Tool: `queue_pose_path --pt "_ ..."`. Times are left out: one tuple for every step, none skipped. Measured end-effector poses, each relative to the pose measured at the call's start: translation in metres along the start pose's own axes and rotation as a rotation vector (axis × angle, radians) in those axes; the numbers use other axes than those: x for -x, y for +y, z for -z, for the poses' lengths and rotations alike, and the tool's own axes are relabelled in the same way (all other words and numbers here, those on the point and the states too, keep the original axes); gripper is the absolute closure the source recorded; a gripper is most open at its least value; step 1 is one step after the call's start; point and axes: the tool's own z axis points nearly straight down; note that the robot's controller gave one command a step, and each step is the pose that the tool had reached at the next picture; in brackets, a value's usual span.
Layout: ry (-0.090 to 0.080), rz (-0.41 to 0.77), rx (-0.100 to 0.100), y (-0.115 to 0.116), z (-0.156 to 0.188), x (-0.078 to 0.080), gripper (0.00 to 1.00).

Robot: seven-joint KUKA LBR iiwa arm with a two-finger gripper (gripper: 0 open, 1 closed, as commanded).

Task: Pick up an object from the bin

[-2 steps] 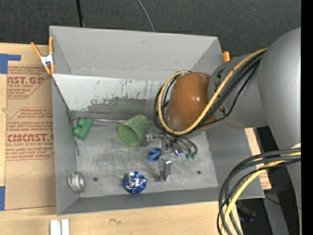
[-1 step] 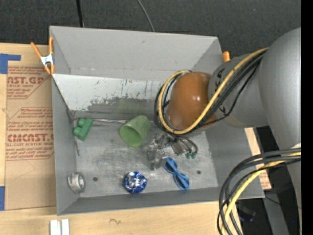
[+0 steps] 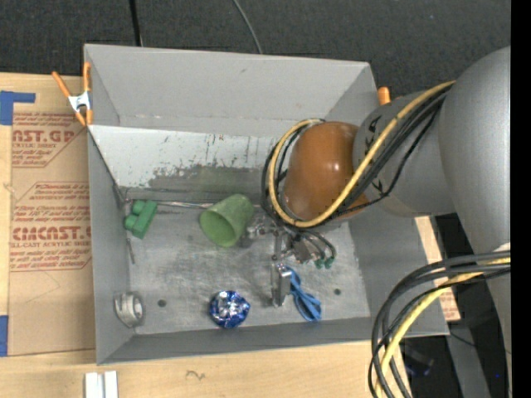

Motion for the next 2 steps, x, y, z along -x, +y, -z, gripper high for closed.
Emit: queue_pose_path --pt "-0.015 0.187 -0.003 0.0873 -0.0011 -0.0316 0.0" --pt "-0.015 0.184 -0.003 0.0867 -0.0003 -0.0314 1.0"
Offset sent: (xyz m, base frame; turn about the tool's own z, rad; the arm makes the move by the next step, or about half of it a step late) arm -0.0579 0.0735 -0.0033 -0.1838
